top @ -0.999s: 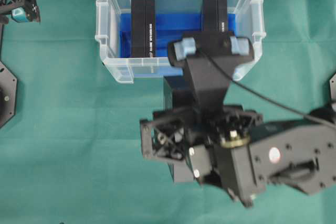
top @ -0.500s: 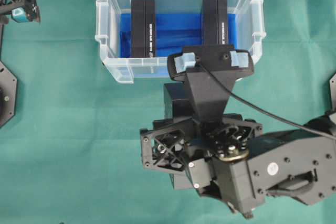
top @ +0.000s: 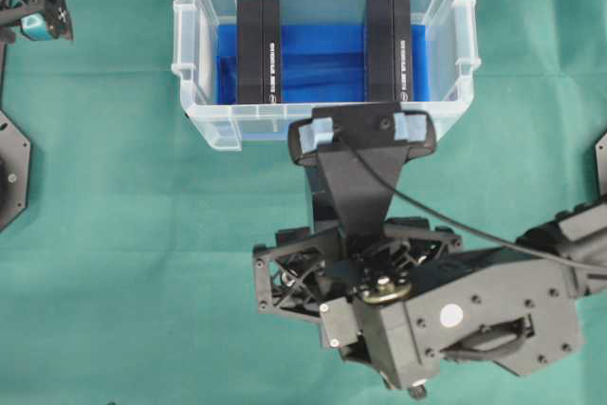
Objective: Take out the box from the case.
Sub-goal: 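Carry the box pair with the right gripper toward the front of the table, then lower the box pair onto the table in front of the case and release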
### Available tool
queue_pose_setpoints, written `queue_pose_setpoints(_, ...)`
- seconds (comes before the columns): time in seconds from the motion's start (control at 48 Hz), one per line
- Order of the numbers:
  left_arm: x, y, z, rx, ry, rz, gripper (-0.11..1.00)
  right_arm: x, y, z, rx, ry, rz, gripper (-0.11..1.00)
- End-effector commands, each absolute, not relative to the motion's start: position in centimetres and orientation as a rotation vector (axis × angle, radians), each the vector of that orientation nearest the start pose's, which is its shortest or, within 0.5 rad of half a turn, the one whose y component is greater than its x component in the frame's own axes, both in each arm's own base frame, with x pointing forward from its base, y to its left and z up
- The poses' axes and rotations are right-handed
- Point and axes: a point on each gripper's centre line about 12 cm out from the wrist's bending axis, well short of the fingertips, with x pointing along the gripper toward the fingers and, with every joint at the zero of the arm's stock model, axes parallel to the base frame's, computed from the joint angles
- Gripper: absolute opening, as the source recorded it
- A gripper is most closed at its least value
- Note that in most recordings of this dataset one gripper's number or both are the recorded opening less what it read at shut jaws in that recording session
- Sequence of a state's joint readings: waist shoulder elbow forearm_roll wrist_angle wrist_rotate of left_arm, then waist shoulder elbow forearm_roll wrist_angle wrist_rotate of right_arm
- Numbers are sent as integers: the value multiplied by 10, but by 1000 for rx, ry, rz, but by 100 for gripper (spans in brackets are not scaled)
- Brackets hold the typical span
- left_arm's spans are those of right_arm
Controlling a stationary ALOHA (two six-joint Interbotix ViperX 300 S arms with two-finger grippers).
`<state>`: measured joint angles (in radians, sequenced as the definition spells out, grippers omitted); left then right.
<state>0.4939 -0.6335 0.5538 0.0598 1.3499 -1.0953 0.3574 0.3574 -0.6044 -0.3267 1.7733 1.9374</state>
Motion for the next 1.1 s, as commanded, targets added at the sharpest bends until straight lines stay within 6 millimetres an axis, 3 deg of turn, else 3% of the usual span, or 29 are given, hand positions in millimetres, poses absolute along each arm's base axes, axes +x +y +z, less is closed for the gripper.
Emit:
queue_pose_setpoints(0.0, 177, 103, 320, -1177, 870, 1121, 99, 436, 124, 355, 1150, 847, -1245, 68)
queue_pose_setpoints(0.583, 177, 103, 320, -1173, 879, 1120, 99, 452, 125, 250, 1235, 924, -1188, 68)
queue_pose_setpoints(1.083, 177, 103, 319, -1174, 878, 1120, 99, 449, 114, 204, 1269, 934, -1190, 68)
